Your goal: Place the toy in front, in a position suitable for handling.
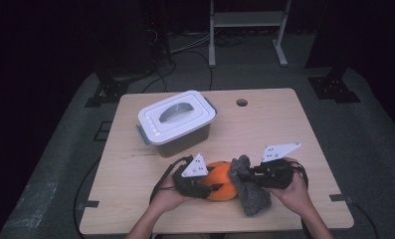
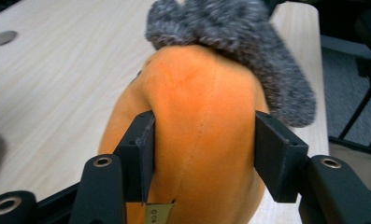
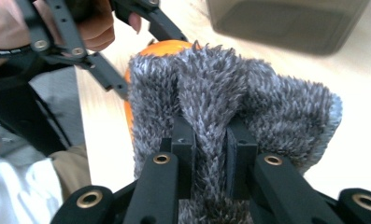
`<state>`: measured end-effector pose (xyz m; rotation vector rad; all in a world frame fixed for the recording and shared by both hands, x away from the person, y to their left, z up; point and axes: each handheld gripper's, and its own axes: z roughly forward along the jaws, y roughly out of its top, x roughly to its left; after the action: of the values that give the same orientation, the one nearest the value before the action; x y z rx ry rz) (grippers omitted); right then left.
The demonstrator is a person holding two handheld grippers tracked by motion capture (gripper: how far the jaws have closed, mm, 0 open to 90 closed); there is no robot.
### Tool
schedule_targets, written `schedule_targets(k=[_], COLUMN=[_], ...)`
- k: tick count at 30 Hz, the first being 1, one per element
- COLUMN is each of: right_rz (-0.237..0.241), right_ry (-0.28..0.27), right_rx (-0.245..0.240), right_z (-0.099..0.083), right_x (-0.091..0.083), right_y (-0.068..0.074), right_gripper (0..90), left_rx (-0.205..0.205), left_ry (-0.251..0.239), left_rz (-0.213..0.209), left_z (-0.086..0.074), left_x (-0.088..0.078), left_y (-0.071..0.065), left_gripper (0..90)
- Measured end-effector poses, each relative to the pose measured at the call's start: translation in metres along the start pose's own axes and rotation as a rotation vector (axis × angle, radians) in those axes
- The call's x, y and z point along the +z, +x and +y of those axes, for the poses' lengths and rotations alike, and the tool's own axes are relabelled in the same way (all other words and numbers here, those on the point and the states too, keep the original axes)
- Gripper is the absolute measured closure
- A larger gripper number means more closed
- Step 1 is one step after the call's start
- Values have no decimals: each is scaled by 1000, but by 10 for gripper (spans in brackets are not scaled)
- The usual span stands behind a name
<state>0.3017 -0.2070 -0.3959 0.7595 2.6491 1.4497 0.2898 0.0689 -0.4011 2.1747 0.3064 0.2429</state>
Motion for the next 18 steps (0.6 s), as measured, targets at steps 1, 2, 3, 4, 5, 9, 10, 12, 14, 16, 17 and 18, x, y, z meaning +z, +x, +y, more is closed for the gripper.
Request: schedule_targets(k=[1,2,3,4,5,9,10,12,14,16,17,18], right_rz=[12,18,17,16,17,15,14,19,12,-1,-12,-18], right_ry=[-1,-1,0,3,6,31,42,46,44,41,36,32], right_rx=[16,31,40,45,51,57,56,64,68,65,57,46], right_z=[-3,-6,-7,-9,-10,-13,-14,-15,-16,-15,-13,-11], right_x=[0,-1,-2,-3,-3,-3,-2,-3,-3,-3,-4,-6], right_y=[-4,-8,-10,-11,-12,-15,-16,-17,-18,-17,-15,-13], right_gripper=[763,762,761,760,760,759,759,759,759,759,762,764], left_rx=[2,7,8,11,13,11,2,-19,-41,-45,-44,-47], left_ry=[0,2,2,7,7,-10,-18,-10,-16,-12,-6,-6], left_rz=[-11,-22,-29,-39,-48,-69,-56,-17,-33,-35,-30,-22], left_z=[1,1,2,2,2,2,3,2,-2,-5,-5,-4], left_x=[1,2,3,3,4,-1,-3,-3,-2,2,2,3], left_y=[-1,-2,-2,-3,-3,0,1,6,8,7,6,6], left_gripper=[441,438,433,426,420,389,369,287,312,391,411,420])
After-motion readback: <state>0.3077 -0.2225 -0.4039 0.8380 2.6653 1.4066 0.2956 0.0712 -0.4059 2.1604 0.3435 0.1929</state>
